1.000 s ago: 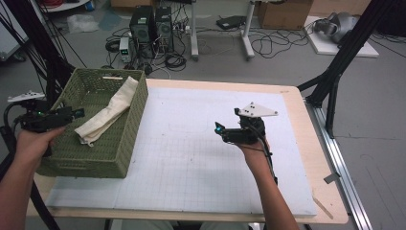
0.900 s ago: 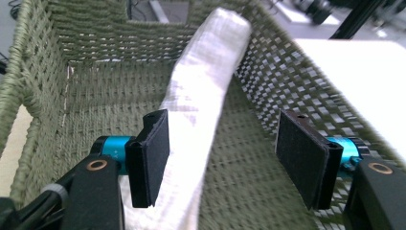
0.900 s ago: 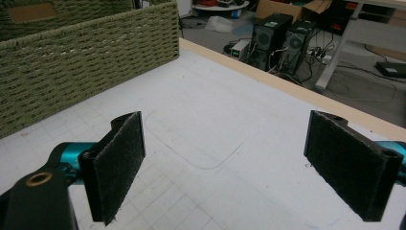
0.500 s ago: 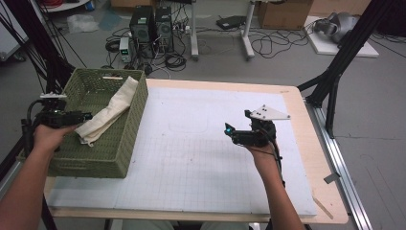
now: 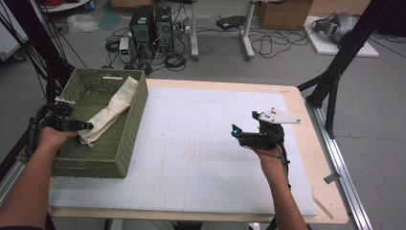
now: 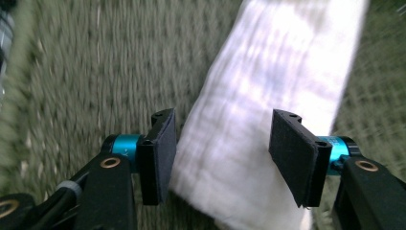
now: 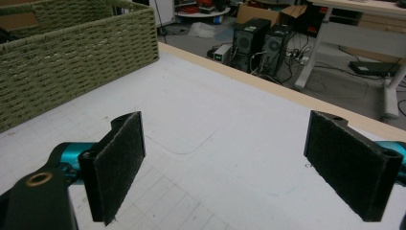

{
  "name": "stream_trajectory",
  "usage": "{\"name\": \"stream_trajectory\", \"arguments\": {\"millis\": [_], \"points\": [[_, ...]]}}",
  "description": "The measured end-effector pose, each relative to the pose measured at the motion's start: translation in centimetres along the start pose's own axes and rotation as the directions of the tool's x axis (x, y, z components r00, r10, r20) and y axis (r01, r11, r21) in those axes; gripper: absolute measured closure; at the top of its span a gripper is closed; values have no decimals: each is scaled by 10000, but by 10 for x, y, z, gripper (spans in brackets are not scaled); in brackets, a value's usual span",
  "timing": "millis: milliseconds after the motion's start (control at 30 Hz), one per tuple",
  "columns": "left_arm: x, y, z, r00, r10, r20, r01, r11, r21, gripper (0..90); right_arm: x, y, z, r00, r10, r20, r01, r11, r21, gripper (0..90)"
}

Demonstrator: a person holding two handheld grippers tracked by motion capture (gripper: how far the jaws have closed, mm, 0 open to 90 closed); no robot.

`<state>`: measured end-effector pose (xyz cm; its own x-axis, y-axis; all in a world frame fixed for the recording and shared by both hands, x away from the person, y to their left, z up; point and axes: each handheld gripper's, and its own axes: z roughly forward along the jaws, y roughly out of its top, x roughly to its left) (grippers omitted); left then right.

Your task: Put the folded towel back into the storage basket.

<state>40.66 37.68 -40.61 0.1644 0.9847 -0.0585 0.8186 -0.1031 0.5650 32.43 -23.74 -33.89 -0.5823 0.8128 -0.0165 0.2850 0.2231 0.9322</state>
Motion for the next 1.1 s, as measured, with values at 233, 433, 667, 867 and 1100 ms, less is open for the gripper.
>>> {"name": "stream_trajectory", "arguments": {"millis": [233,433,667,867,1100], "points": [[-1,-3,6,9999,120,7,-121,9976,681,516,-2,-1,-2,9999,78,65,-78,10000,42,134],[-6,-3,2,9991,414,28,-415,9947,944,809,-3,-1,-1,9999,97,111,-97,9999,50,134],[-6,-6,-9,9973,-83,-723,228,9790,2026,816,-1,1,3,9998,159,70,-159,9999,18,134],[-9,-6,-18,9883,-300,-1498,656,9689,2387,812,0,5,1,9999,75,72,-74,9999,-107,134],[-7,-16,-24,9754,-770,-2068,1270,9622,2408,809,-1,9,-1,9998,151,107,-149,9997,-180,134]]}}
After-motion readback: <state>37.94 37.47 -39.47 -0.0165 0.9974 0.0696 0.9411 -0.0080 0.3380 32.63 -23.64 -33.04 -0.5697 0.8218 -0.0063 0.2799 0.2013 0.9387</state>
